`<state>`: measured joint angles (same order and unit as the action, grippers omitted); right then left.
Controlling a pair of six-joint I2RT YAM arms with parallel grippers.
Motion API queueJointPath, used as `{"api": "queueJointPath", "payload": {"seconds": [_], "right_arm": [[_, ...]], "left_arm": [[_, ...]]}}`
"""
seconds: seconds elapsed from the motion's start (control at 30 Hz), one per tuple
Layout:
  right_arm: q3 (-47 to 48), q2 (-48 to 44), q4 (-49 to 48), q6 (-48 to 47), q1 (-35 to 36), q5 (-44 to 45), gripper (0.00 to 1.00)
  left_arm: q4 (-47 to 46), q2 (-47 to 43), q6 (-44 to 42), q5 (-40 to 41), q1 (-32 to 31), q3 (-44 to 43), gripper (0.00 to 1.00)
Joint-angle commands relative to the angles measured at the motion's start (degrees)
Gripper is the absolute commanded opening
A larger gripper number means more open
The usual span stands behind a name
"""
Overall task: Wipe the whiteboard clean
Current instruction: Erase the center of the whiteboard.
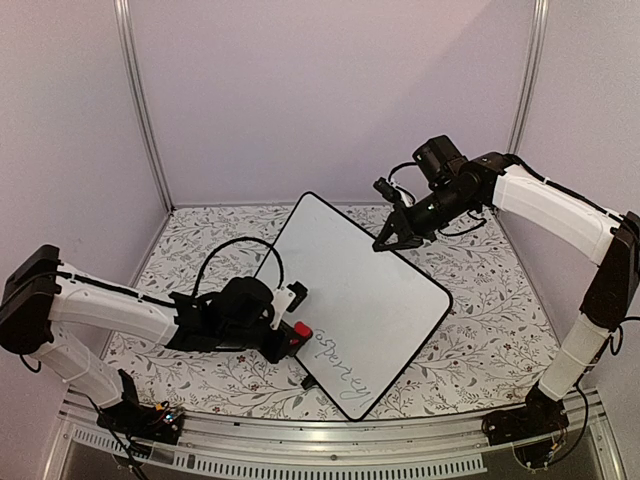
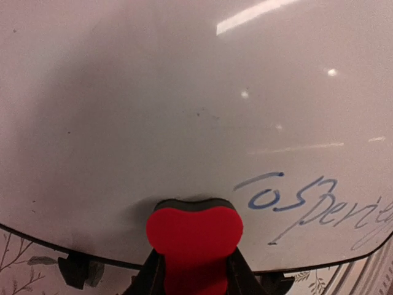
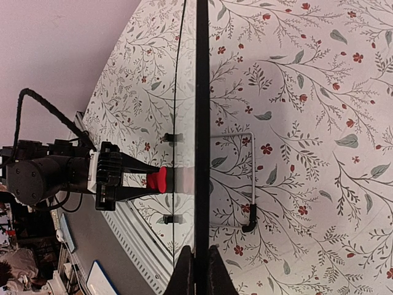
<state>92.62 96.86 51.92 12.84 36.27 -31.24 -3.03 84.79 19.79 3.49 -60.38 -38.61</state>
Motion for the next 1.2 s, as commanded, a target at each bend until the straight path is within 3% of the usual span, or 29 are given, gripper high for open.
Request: {"api": "queueJointPath", "payload": {"seconds": [0.0,0.4,1.17], "right_arm": [[-0.4,1.8,1.9,-3.4,2.2,-2.4,0.00],[0.0,2.2,2.2,-3.3,2.2,-2.5,0.00],[0.0,2.0,2.2,-3.5,2.2,-2.3,0.00]], "left_arm": [[5.5,1.1,1.1,-1.8,-1.2,3.5,0.00],[5.3,-1.6,-0.2,-0.3,-1.3,1.0,0.00],[5.5,1.7,-4.2,-1.0,-1.3,-8.6,0.00]]}}
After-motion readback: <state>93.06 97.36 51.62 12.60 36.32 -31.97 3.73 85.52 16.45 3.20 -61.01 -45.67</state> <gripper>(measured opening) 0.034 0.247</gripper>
